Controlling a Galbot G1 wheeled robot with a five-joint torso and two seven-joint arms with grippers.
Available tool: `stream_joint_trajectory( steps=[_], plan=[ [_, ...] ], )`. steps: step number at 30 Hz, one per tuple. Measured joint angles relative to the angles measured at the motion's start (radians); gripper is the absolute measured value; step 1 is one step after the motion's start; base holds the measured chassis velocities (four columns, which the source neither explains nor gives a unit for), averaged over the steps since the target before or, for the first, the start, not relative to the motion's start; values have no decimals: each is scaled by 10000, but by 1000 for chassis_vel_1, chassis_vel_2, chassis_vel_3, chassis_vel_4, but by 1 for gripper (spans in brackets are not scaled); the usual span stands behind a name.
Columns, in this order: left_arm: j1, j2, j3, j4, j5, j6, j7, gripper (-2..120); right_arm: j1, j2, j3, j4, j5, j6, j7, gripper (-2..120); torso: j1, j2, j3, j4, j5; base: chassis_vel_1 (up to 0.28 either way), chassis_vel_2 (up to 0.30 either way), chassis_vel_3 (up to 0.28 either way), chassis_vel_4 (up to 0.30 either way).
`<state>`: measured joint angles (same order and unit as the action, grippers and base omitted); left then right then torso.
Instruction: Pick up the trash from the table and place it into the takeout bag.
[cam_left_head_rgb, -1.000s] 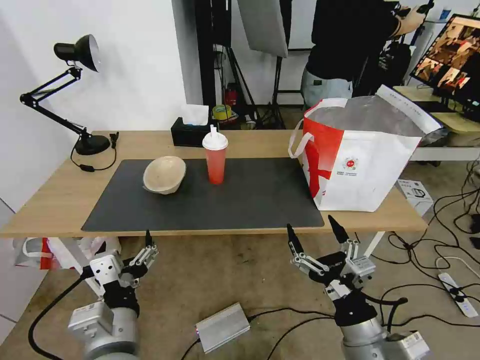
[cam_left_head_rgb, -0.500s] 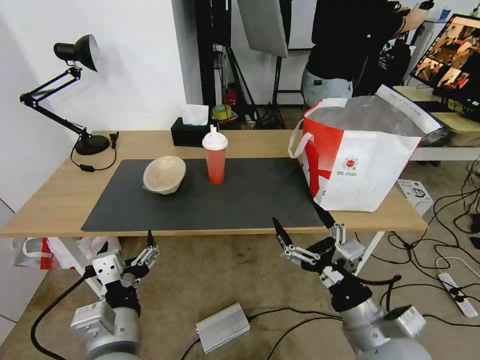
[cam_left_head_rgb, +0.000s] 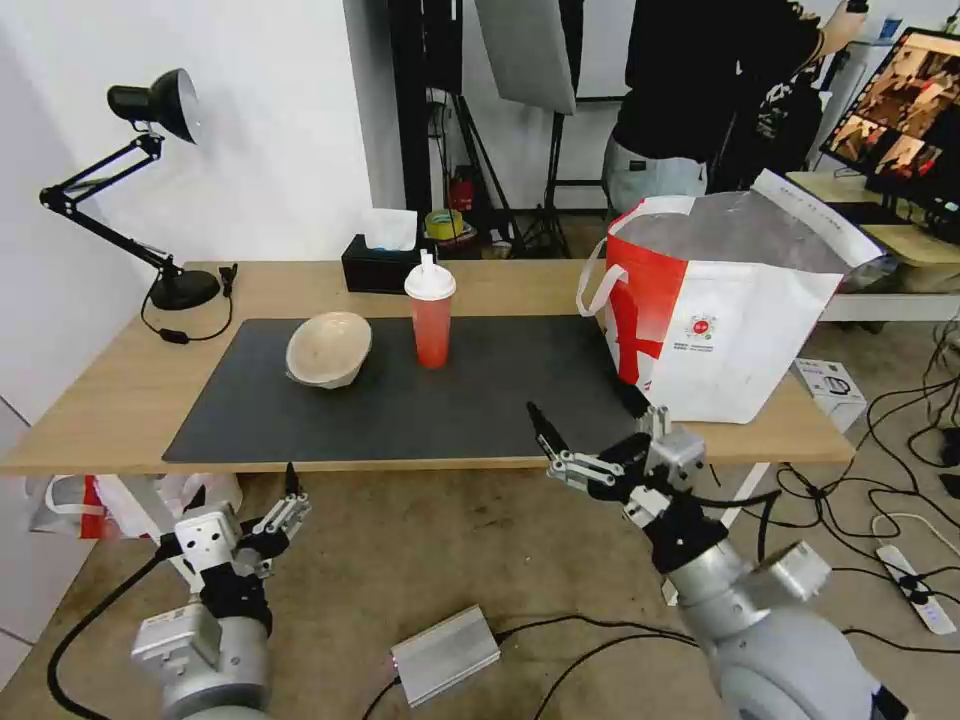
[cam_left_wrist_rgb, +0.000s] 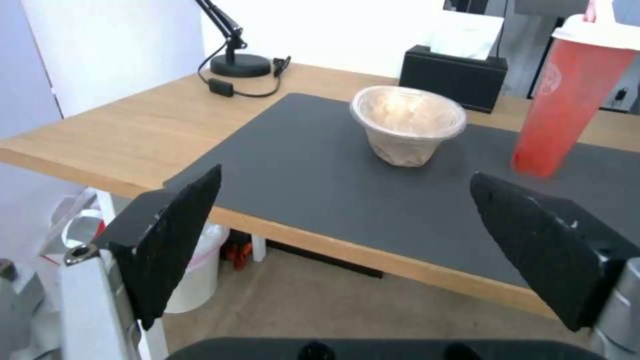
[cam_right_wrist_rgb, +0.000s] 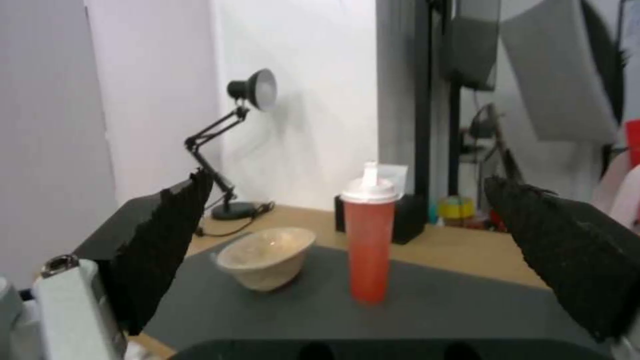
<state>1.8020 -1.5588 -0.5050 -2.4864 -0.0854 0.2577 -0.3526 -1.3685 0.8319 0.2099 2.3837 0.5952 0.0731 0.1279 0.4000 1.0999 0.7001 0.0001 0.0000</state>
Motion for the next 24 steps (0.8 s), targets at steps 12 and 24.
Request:
stream_joint_trajectory(
  steps=[12, 24],
  plan=[
    [-37, -22, 322, 152, 256, -106, 92, 100, 577, -301, 54, 368, 1831, -1648, 235, 100, 0, 0, 0, -2, 0, 0, 0, 0, 0],
    [-145, -61, 283, 279, 248, -244, 262, 100, 1750, -379, -413, 44, 2924, -2639, 222, 100, 0, 0, 0, -1, -1, 0, 0, 0, 0]
  ],
)
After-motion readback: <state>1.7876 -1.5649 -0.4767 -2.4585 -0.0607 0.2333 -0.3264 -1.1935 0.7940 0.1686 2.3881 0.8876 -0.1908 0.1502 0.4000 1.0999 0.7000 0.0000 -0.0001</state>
